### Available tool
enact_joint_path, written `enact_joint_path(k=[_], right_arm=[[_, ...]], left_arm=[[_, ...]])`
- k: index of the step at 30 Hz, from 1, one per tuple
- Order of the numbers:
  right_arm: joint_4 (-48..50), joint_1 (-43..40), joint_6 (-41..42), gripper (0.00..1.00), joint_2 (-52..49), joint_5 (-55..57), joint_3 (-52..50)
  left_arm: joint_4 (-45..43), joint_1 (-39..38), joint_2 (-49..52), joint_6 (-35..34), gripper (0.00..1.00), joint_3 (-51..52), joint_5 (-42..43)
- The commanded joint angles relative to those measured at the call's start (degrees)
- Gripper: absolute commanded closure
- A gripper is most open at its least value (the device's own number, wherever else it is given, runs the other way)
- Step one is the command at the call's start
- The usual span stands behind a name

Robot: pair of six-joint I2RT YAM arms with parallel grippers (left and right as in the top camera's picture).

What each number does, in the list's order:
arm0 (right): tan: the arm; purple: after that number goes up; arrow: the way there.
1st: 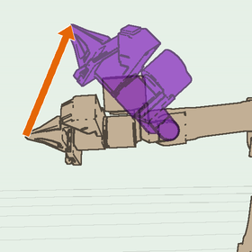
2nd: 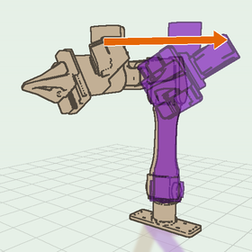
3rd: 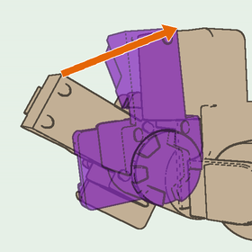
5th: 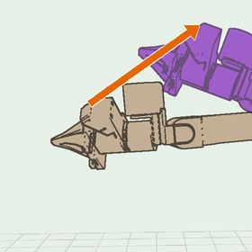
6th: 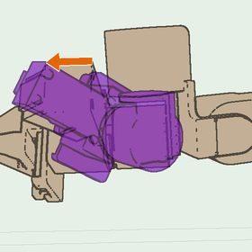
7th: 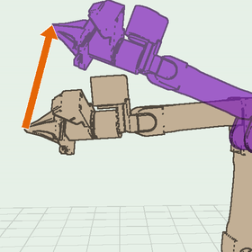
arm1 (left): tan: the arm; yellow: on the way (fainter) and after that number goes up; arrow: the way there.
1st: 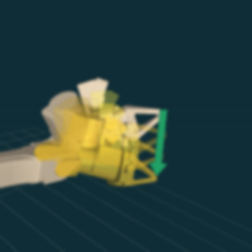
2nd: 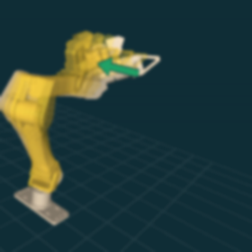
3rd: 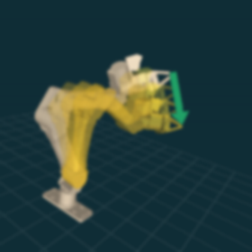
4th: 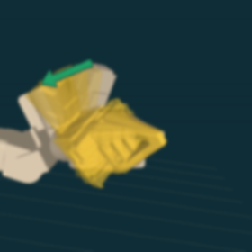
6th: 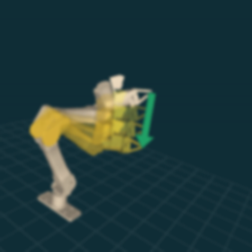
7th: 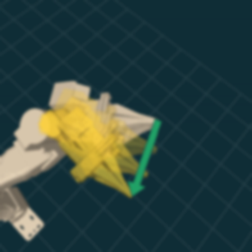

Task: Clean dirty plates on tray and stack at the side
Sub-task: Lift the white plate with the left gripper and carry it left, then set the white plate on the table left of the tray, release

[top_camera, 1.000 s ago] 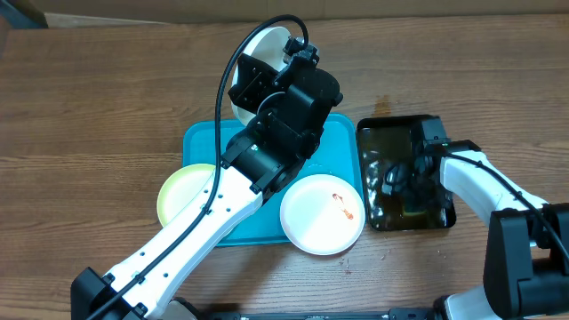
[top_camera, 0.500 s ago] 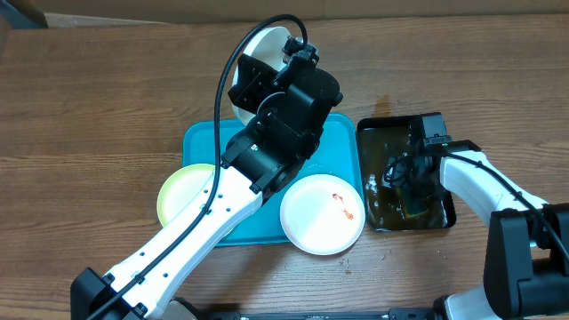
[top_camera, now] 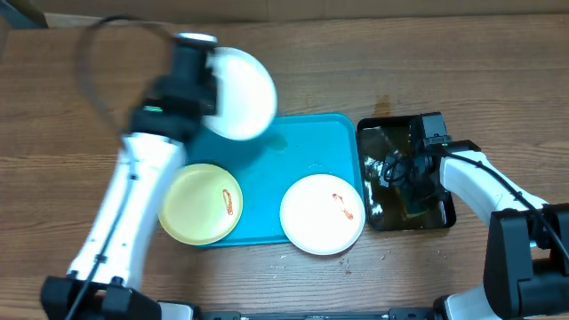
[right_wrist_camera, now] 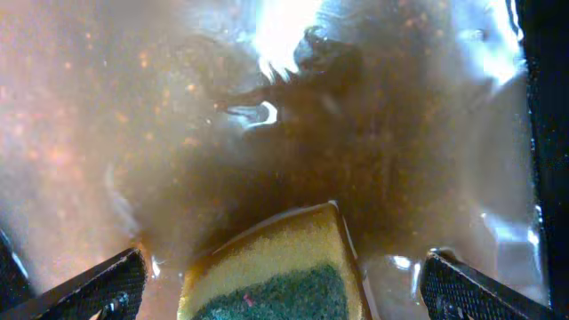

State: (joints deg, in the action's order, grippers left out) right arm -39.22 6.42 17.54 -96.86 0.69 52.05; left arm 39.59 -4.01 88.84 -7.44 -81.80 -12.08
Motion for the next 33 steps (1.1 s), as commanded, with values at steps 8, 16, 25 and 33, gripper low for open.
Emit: enact_joint_path(k=[8,16,25,33], right_arm=[[0.20,-0.22,0.04,0.00,-1.18,-0.72,-1.31],[0.20,-0.22,0.04,0.00,-1.18,-0.74,-1.31],[0.20,-0.22,0.04,0.00,-1.18,-0.72,-1.31],[0.20,-0.22,0.04,0.00,-1.18,-0.74,-1.31]], left_arm=[[1.70,32.50,7.50,-10.32,0.96,-0.72,18.78],[-0.59,41.79,19.45,-9.79,0.96,-0.70,17.88],[-6.69,40.19,25.05,-3.19,0.96,-0.72,16.33],[-7.04,40.04,24.11,-3.23,0.23,-1.66,21.75]])
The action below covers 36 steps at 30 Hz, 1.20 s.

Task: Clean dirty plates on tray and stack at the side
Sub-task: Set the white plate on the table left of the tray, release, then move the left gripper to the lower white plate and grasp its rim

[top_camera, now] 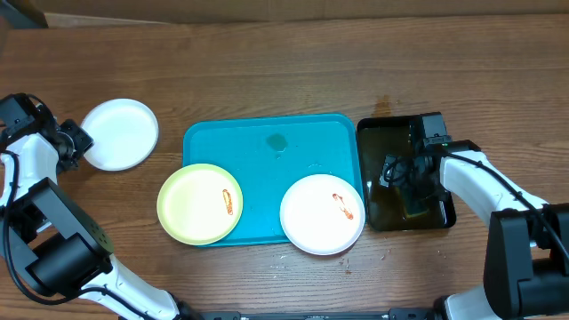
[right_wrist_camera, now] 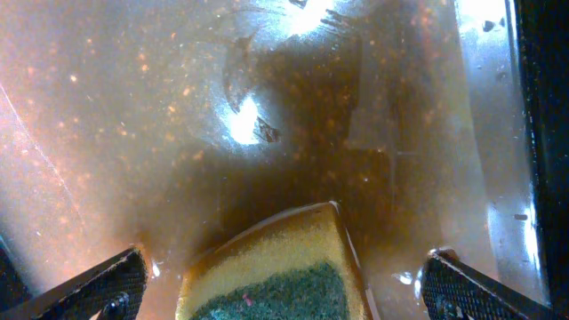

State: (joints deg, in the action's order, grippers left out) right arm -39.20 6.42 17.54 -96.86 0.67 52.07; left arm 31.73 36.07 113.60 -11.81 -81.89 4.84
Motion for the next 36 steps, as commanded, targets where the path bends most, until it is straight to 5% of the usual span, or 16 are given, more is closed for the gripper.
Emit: enact_joint_path(k=[1,4,8,13,18,26,36], right_arm=[[0.17,-0.22,0.04,0.00,-1.18,-0.72,-1.33],[0.17,-0.22,0.04,0.00,-1.18,-0.70,-1.33],[0.17,-0.22,0.04,0.00,-1.18,-0.72,-1.33],[0.17,-0.22,0.04,0.00,-1.18,-0.72,-1.33],[0.17,-0.22,0.04,0.00,-1.18,-0.72,-1.33],[0.17,-0.22,0.04,0.00,-1.18,-0.72,-1.33],[0.17,-0.22,0.04,0.00,-1.18,-0.72,-1.33]], left_arm=[[3.45,-0.04,-1.60,1.14,0.14,-3.34,10.05],[10.38,-0.39,-4.22,1.05,0.10,-7.82,19.39],[21.20,-2.80,-11.26,-0.63,0.26,-9.99,21.77],[34.29,-11.04,-18.60,2.51,0.27,-9.99,21.46],[42.21,-25.81,-19.58,3.06,0.28,-7.96,12.41],[37.35,-49.44,-16.11,3.04,0.34,5.60,8.28],[23.78,-64.37,-10.40,-0.07,0.38,13.05,8.20]])
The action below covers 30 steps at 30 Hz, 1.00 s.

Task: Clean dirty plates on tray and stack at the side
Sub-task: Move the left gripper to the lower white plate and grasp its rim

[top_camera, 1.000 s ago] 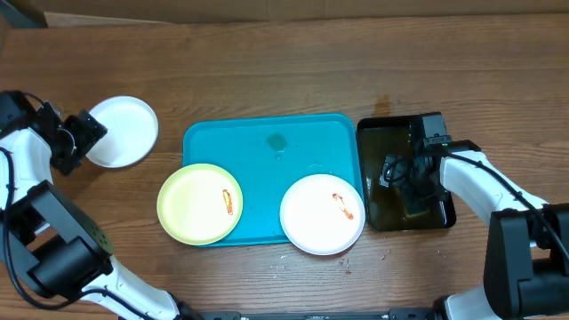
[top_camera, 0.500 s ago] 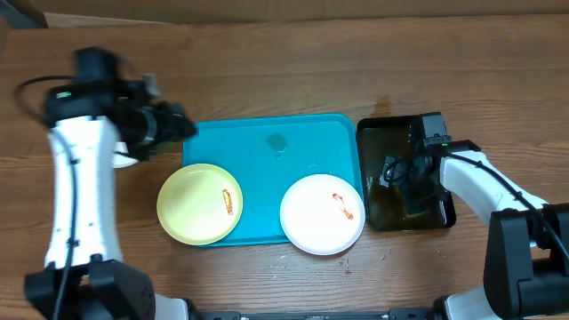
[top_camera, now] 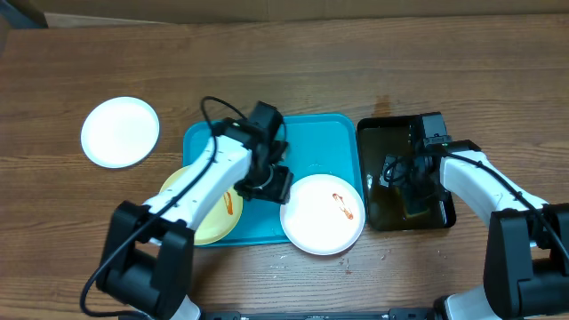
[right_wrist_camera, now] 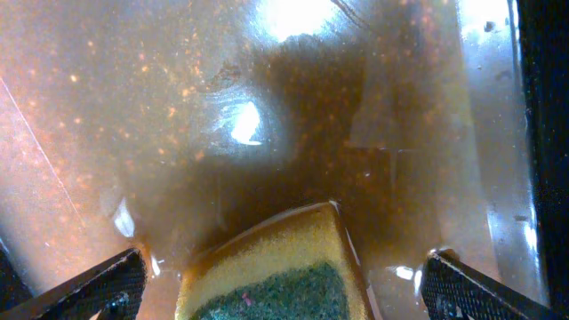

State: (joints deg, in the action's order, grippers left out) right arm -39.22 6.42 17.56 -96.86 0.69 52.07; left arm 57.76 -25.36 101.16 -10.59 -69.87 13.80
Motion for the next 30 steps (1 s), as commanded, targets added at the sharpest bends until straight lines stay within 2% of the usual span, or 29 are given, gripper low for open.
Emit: enact_joint_path(k=[1,9,10,12,13,16,19,30], right_arm=[[0.20,-0.22,0.02,0.00,-1.18,-0.74,-1.33],[0.20,-0.22,0.02,0.00,-1.18,-0.74,-1.33],[0.20,-0.22,0.02,0.00,-1.18,-0.74,-1.33],[0.20,-0.22,0.02,0.00,-1.18,-0.74,-1.33],[0.20,-0.22,0.02,0.00,-1.18,-0.74,-1.33],[0.20,-0.22,0.02,0.00,-1.18,-0.74,-1.33],[0.20,-0.22,0.02,0.00,-1.18,-0.74,-1.33],[0.20,-0.22,0.02,0.00,-1.18,-0.72,-1.33]], left_arm=[[-2.95,-3.76,2.78,-1.31,0.39,1.03,-0.85],[-4.07,-6.54,7.72,-2.75,0.48,1.05,-3.74],[-4.07,-6.54,7.82,-2.75,0.52,1.05,-3.74],[-4.24,-6.51,7.82,-2.75,0.69,1.03,-3.91],[-4.31,-6.47,7.82,-2.75,0.75,1.01,-4.04],[-4.24,-5.75,7.82,-2.78,0.88,0.63,-5.60],[-4.26,-4.33,7.82,-3.50,0.96,0.02,-6.14],[-4.33,4.04,7.82,-5.70,0.96,-4.17,-6.71]])
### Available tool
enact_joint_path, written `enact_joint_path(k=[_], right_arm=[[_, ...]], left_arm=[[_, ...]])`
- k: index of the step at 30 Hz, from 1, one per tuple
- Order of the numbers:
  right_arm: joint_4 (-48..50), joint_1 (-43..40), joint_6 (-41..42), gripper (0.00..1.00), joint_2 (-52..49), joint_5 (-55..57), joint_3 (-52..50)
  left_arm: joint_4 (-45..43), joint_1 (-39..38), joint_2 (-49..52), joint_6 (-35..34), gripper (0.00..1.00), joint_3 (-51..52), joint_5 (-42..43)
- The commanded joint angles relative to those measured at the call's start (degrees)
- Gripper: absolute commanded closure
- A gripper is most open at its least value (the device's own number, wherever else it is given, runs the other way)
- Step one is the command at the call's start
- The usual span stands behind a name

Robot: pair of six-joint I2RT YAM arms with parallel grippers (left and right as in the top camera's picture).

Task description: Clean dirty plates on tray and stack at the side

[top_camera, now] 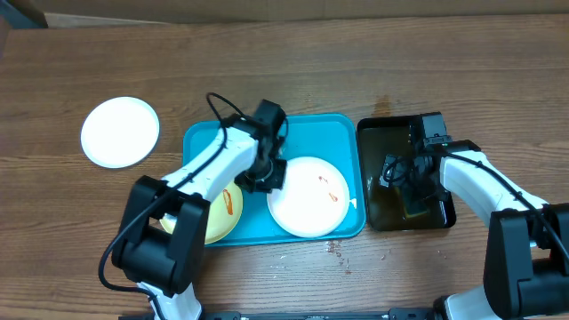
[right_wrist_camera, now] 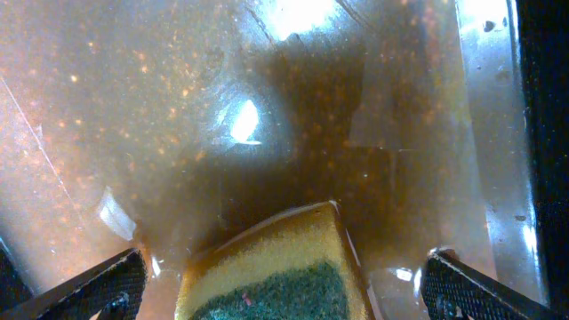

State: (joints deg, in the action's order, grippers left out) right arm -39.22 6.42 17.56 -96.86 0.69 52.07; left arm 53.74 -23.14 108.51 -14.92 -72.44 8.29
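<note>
A white plate (top_camera: 308,197) with a red smear lies on the blue tray (top_camera: 307,138). My left gripper (top_camera: 264,174) is at the plate's left rim, apparently shut on it. A yellow-green plate (top_camera: 218,218) with an orange smear sits at the tray's left, partly under my left arm. One clean white plate (top_camera: 120,132) lies on the table at far left. My right gripper (top_camera: 404,182) (right_wrist_camera: 284,267) is down in the black tub (top_camera: 378,129) of brown water. A yellow and green sponge (right_wrist_camera: 267,262) sits between its fingertips (right_wrist_camera: 111,284).
The tub stands right against the tray's right edge. A few small red spots mark the wooden table (top_camera: 338,247) in front of the tray. A cardboard box edge (top_camera: 267,7) runs along the back.
The smeared white plate has shifted left and toward the back, from overhanging the tray's front edge to lying on the tray. My left gripper stayed at its left rim. The right arm has not moved.
First my left arm held a clean white plate above the tray's back left corner. Then that plate lay on the table at far left. Later my left gripper was between the two dirty plates, and now the white one has shifted. The sponge stayed in the tub.
</note>
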Motion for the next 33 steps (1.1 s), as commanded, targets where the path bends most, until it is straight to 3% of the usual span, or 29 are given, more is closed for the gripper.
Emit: enact_joint_path(k=[1,10,13,22,33], right_arm=[[0.20,-0.22,0.02,0.00,-1.18,-0.74,-1.33],[0.20,-0.22,0.02,0.00,-1.18,-0.74,-1.33],[0.20,-0.22,0.02,0.00,-1.18,-0.74,-1.33],[0.20,-0.22,0.02,0.00,-1.18,-0.74,-1.33],[0.20,-0.22,0.02,0.00,-1.18,-0.74,-1.33]], left_arm=[[-0.48,2.16,0.48,-0.94,0.96,-1.60,-1.31],[-2.80,1.27,0.48,9.62,0.82,-1.60,-1.46],[-3.15,1.27,0.48,9.57,0.62,-1.60,-1.40],[4.15,1.22,0.48,3.50,0.63,-1.36,-1.25],[0.17,-1.31,0.52,0.70,0.72,3.63,-1.22]])
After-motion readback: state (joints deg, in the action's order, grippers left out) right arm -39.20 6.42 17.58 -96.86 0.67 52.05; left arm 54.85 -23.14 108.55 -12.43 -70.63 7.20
